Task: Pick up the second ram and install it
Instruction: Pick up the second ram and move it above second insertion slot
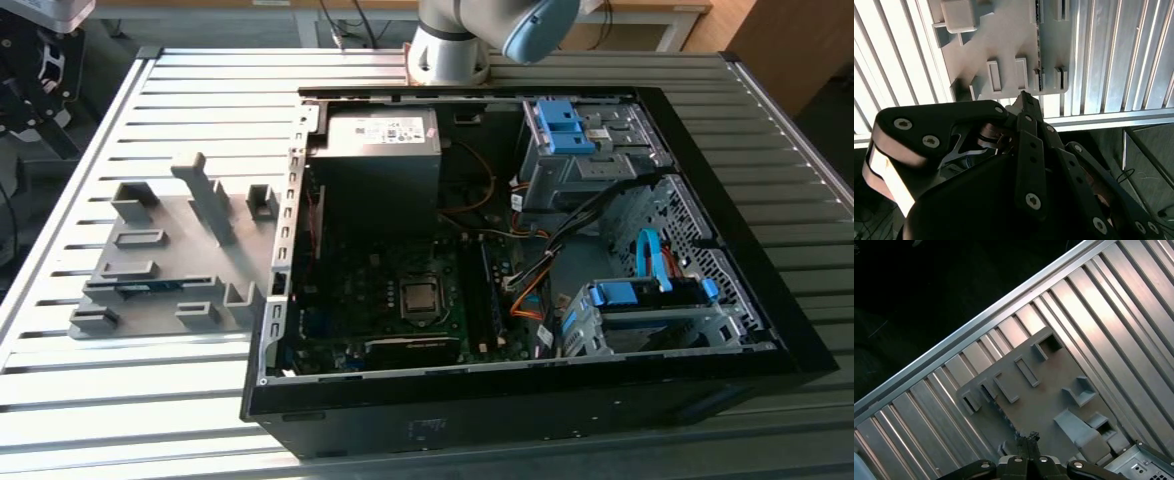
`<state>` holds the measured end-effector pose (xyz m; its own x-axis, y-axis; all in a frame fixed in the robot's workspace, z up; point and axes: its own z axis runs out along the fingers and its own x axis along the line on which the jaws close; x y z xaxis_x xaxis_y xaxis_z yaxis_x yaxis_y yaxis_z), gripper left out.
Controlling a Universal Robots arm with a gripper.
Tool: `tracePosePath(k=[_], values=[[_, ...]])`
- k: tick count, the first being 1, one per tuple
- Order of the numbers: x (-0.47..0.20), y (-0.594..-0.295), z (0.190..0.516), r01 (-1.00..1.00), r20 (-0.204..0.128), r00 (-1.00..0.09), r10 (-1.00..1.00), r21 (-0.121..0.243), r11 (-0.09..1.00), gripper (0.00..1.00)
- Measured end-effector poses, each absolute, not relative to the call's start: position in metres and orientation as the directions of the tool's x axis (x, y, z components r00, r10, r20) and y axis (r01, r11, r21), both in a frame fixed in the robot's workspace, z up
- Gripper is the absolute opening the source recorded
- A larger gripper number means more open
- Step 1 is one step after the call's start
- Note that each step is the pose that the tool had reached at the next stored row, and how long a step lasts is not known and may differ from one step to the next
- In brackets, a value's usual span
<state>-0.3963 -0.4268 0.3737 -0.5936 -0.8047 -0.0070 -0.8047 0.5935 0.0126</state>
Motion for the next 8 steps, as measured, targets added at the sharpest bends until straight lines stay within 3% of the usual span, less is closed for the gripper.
tracePosePath(k=[8], values=[[-0.3967, -0.4268, 0.3737, -0.821, -0.007, -0.571, -0.821, 0.013, 0.571, 0.11]])
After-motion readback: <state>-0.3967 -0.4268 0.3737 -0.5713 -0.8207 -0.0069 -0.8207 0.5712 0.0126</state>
